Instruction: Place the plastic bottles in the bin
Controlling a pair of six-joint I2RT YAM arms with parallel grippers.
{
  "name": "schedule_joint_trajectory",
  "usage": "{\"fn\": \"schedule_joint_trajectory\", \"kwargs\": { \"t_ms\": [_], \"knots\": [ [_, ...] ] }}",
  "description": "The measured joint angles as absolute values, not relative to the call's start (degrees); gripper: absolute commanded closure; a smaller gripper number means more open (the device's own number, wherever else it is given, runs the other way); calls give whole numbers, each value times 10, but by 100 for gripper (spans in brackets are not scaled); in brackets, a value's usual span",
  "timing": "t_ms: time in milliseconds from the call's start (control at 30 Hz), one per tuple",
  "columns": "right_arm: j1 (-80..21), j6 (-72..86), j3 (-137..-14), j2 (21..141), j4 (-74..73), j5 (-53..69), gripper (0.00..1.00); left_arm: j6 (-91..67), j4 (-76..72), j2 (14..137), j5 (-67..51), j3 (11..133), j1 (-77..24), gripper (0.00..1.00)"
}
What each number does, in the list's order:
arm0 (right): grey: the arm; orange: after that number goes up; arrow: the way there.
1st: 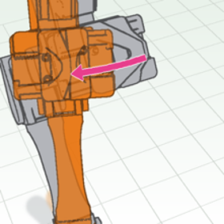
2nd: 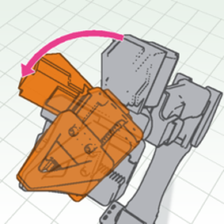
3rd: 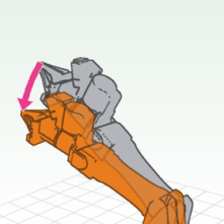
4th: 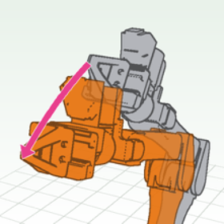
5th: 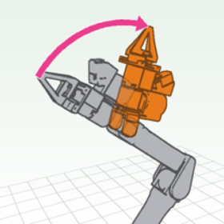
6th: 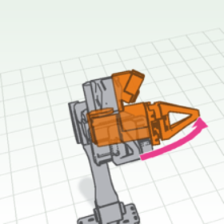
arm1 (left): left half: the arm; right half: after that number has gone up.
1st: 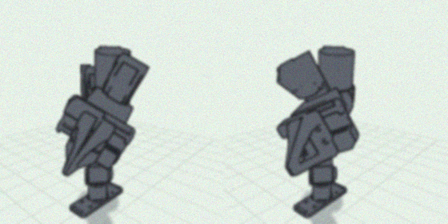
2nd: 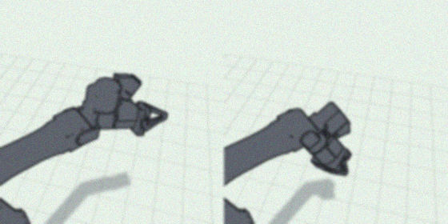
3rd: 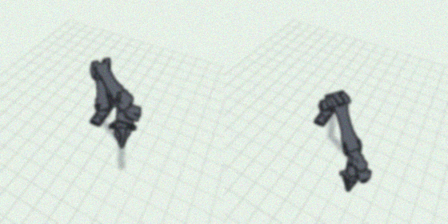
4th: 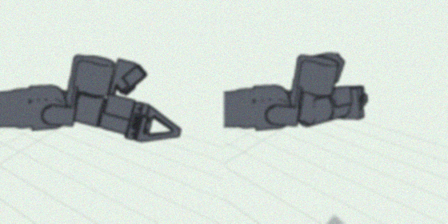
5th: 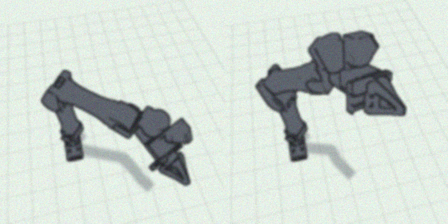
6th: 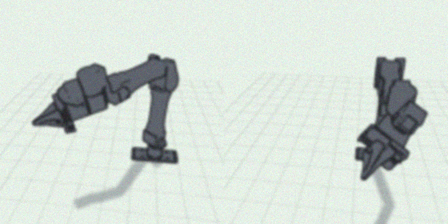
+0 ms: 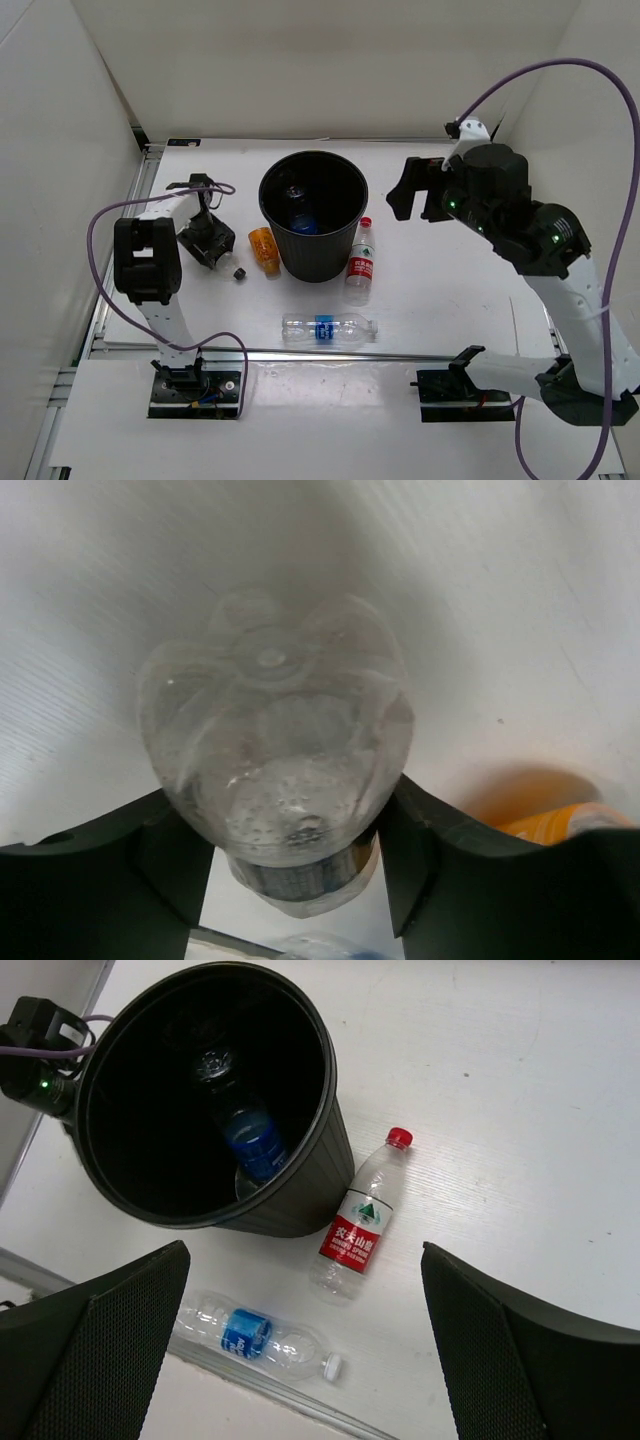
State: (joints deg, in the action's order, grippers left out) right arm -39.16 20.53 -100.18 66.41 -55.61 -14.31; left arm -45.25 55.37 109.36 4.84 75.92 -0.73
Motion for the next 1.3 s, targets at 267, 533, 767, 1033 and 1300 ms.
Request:
{"fn": "schedule_joint_trajectory", "kwargs": {
  "t_ms": [267, 533, 767, 1033, 1300],
  "knots": [
    [-391, 210, -969, 639, -572, -128, 0, -430, 553, 1103, 38, 808, -14, 70],
    [-389, 210, -986, 690, -571, -138, 0, -420, 599, 1086, 26, 993, 3, 72],
    [-380, 208, -1031, 731, -569, -171, 0, -414, 496, 1005, -70, 1232, -2, 65],
    [-380, 211, -1012, 717, -571, -185, 0, -409, 408, 1000, -171, 1332, -182, 65],
    [-380, 217, -972, 667, -573, -220, 0, -351, 453, 1054, -87, 1221, -353, 25]
  ]
}}
